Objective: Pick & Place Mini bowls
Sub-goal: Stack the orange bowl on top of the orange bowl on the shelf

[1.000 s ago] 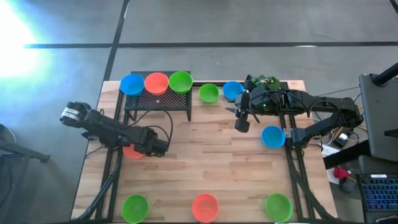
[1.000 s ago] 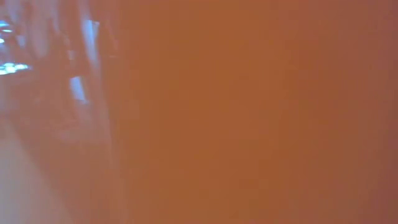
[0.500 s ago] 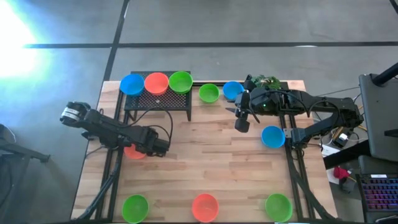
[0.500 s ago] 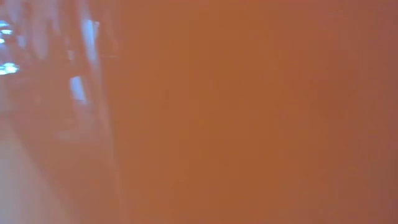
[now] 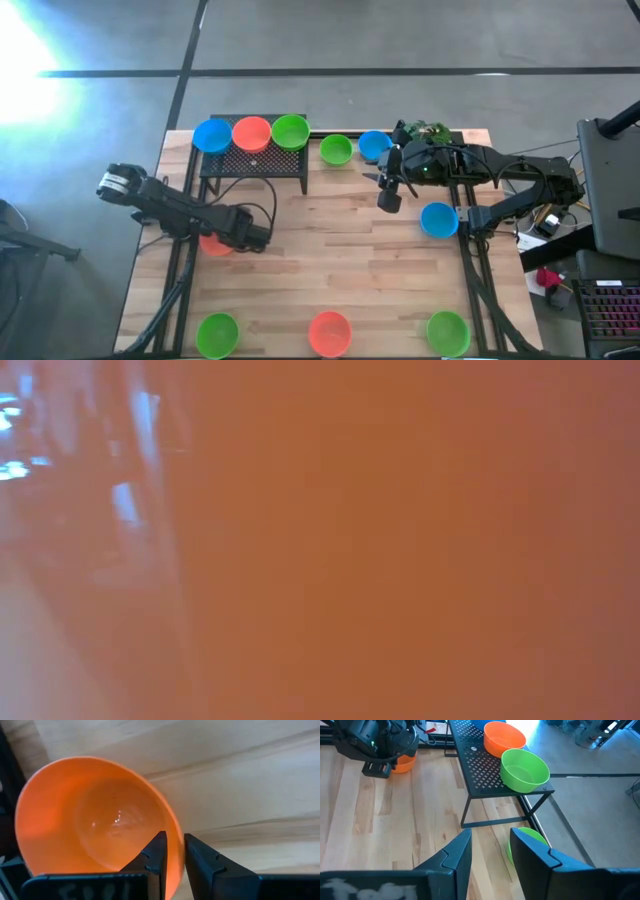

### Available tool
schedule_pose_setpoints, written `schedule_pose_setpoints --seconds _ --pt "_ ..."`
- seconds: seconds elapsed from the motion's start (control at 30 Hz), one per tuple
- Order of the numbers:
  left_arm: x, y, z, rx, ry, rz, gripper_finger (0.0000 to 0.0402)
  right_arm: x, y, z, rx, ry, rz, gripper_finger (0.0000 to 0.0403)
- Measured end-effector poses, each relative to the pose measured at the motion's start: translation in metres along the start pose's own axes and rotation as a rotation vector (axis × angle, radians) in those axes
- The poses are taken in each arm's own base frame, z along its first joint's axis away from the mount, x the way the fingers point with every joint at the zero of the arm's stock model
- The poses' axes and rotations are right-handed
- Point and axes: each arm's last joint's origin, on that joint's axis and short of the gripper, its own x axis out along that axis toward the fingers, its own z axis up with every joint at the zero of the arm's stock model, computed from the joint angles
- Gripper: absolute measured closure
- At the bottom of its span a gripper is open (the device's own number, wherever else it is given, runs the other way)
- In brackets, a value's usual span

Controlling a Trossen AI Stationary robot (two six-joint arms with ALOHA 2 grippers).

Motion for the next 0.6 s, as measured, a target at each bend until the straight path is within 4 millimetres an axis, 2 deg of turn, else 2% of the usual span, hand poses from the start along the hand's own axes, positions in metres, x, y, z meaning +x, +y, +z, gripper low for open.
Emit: schedule_pose_setpoints --seconds 0.17,0.33,0.4,0.6 --pt "0.006 0.005 0.0 0.051 -0.002 0.027 0.0345 0.0 0.0 0.0 0.0 -0.001 0.0 0.0273" --pt "0.005 0.003 0.0 0.098 -0.002 0.02 0.0392 0.0 0.0 0.0 0.0 -0.001 0.0 0.0279" --pt "0.003 0.002 0.0 0.112 0.004 0.013 0.0396 0.0 0.0 0.0 0.0 -0.001 0.0 0.028" --pt "-0.018 -0.004 0.0 0.21 0.032 -0.075 0.04 0.0 0.0 0.0 0.0 -0.002 0.0 0.0275"
